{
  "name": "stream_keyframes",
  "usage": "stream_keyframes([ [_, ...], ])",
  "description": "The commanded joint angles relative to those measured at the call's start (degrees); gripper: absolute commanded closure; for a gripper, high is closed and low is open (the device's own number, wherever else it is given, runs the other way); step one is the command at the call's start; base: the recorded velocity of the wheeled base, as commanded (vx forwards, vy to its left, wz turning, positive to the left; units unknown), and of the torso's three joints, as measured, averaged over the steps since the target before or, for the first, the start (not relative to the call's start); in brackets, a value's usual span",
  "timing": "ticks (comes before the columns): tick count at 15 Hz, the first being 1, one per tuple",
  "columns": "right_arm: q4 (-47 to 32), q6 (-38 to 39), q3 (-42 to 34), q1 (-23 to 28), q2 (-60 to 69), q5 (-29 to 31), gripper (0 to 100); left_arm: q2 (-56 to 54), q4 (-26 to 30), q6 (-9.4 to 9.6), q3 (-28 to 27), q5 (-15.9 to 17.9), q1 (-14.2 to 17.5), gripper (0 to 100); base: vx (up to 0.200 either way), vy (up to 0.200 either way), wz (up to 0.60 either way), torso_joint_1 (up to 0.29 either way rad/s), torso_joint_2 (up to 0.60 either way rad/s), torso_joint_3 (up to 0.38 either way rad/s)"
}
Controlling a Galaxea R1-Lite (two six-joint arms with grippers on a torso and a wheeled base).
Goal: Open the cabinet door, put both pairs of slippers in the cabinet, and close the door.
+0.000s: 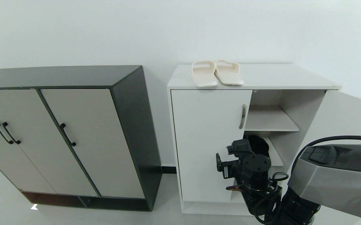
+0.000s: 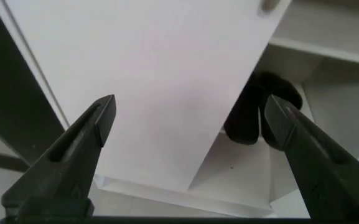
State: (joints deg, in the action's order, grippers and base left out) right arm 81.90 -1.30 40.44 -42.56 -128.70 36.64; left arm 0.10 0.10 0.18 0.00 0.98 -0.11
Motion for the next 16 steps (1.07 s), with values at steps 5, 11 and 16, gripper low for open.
stream_keyframes([
  [5, 0.11, -0.28, -0.09, -0.07, 0.11, 0.01, 0, 0.08, -0.01, -0.01, 0.0, -0.01, 0.02, 100, 0.0, 0.0, 0.0, 0.175, -0.49, -0.315],
  [11, 0.11, -0.37, -0.18, -0.07, 0.11, 0.01, 0, 0.08, -0.01, -0.01, 0.0, -0.01, 0.02, 100, 0.0, 0.0, 0.0, 0.211, -0.51, -0.314],
  [16, 0.11, -0.37, -0.18, -0.07, 0.02, 0.18, 0, 0.08, -0.01, -0.01, 0.0, -0.01, 0.02, 100, 0.0, 0.0, 0.0, 0.247, -0.56, -0.32],
])
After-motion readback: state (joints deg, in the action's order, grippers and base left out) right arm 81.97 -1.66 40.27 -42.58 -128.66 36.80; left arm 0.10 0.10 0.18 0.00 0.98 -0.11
